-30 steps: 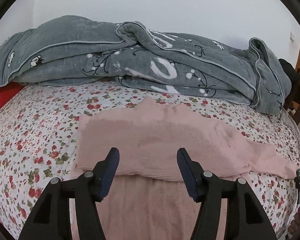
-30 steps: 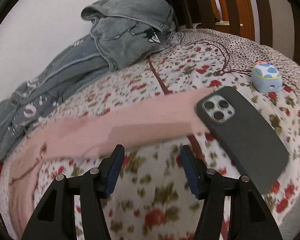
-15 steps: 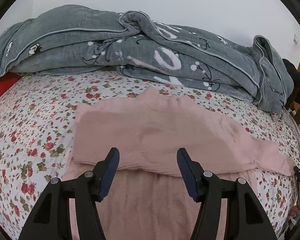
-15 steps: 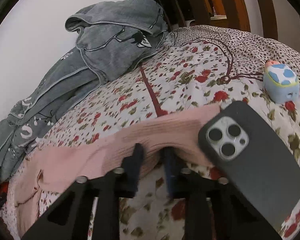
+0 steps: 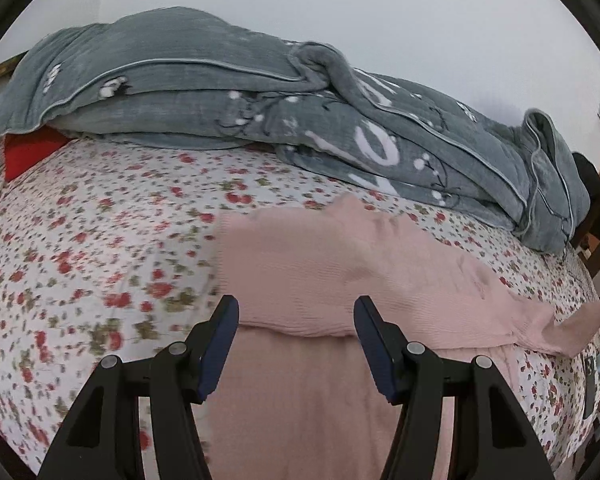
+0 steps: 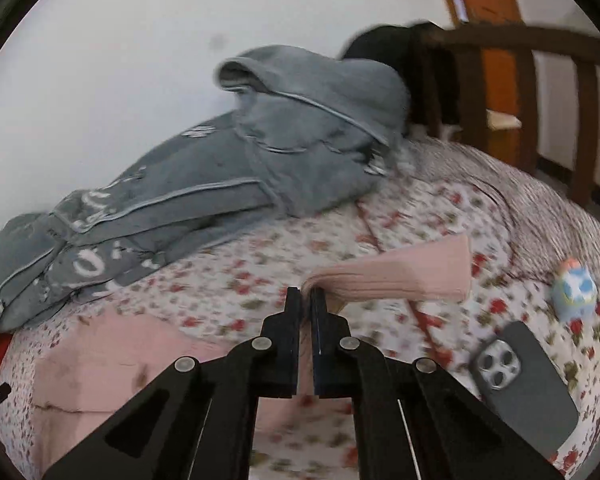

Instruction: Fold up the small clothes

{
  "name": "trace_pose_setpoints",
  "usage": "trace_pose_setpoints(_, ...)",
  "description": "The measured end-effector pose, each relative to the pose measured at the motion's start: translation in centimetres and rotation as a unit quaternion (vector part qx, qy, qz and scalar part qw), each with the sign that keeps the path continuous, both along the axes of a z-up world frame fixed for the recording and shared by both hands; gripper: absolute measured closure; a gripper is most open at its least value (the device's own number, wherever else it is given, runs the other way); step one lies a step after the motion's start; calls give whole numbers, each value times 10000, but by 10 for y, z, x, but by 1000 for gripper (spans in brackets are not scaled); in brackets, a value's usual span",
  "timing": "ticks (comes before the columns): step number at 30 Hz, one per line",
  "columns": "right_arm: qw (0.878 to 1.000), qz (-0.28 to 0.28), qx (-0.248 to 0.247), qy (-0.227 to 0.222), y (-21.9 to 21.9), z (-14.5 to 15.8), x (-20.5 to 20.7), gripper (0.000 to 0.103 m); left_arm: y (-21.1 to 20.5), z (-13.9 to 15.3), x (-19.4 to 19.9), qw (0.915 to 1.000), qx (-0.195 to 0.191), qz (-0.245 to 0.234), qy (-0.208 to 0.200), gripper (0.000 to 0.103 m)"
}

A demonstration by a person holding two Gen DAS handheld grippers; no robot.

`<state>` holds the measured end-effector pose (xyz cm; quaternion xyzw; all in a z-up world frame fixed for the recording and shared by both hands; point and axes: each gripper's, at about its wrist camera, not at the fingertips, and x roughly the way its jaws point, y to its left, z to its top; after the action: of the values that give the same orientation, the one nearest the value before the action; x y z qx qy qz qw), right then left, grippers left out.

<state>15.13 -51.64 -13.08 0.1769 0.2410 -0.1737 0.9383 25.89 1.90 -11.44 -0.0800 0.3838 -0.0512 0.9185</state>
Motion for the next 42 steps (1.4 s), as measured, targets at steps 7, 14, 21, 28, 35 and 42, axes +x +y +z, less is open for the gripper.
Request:
trace_pose_setpoints(7, 9976, 634, -260, -41, 87, 19, 37, 99, 47, -6, 5, 9995, -52, 264, 177, 45)
trace_pose_setpoints(14, 9884, 1440, -483, -17, 185, 33, 88, 99, 83, -25, 19, 9979, 137, 463, 433, 45)
trace_pose_setpoints(21, 9706, 2339, -532, 193, 296, 12, 137, 99, 116, -46, 25, 9964, 26, 579, 619, 45)
trace_pose_setpoints(28, 9369, 3274, -593, 1073, 389, -53, 163, 93, 129, -65, 26, 9955, 54, 513, 792, 45)
trace_pose_setpoints(35, 9484, 3065, -32, 810, 336, -42, 140, 59, 96, -63, 30, 9975, -18, -61, 705, 45)
trace_pose_setpoints(42, 9714, 2267, -183, 688, 250, -35, 100, 59, 38, -55, 55, 9935, -524, -760, 660, 43)
